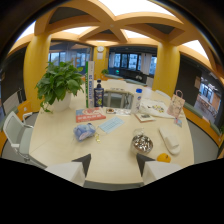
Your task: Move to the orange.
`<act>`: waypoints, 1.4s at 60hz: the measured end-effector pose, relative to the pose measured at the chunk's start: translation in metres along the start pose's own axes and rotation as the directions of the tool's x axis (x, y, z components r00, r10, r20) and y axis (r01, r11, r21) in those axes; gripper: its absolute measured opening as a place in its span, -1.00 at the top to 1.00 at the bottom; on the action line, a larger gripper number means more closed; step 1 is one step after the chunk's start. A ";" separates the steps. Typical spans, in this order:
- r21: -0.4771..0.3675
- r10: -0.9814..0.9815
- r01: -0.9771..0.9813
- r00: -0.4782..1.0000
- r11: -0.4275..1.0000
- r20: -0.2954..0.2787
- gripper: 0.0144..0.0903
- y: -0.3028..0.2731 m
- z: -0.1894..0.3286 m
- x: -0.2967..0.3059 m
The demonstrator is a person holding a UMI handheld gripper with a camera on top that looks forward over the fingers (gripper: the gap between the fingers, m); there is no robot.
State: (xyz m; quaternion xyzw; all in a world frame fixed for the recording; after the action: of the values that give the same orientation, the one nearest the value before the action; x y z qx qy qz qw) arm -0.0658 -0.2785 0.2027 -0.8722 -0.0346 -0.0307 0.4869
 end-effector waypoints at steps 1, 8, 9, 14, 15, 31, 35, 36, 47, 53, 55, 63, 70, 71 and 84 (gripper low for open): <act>-0.002 0.000 0.000 1.000 1.000 0.001 -0.89 0.001 0.000 0.002; -0.019 -0.009 0.009 1.000 1.000 -0.003 -0.89 0.017 -0.007 0.015; -0.021 -0.010 0.010 1.000 1.000 -0.004 -0.89 0.020 -0.009 0.018; -0.037 -0.018 0.018 1.000 0.999 -0.009 -0.89 0.034 -0.014 0.031; -0.041 -0.020 0.020 1.000 0.999 -0.010 -0.89 0.035 -0.013 0.033; -0.098 -0.039 0.031 0.996 0.995 -0.079 -0.90 0.081 -0.022 0.123; -0.106 -0.039 0.029 0.995 0.994 -0.093 -0.90 0.087 -0.018 0.149; -0.107 -0.039 0.028 0.995 0.994 -0.095 -0.89 0.089 -0.016 0.155; -0.126 -0.037 0.024 0.994 0.992 -0.101 -0.89 0.100 0.012 0.217; -0.127 -0.042 0.030 0.995 0.991 -0.095 -0.89 0.102 0.040 0.241; -0.127 -0.043 0.031 0.995 0.991 -0.092 -0.89 0.103 0.050 0.247; -0.134 -0.034 0.027 0.998 0.991 -0.055 -0.89 0.108 0.084 0.254; -0.149 -0.018 0.015 1.000 0.989 -0.015 -0.88 0.115 0.104 0.248; -0.152 -0.016 0.015 1.000 0.988 -0.011 -0.89 0.116 0.106 0.247; -0.173 -0.004 0.006 1.000 0.985 0.010 -0.89 0.124 0.117 0.244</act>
State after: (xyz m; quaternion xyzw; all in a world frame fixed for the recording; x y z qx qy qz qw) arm 0.1911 -0.2358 0.0578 -0.9112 -0.0362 -0.0307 0.4092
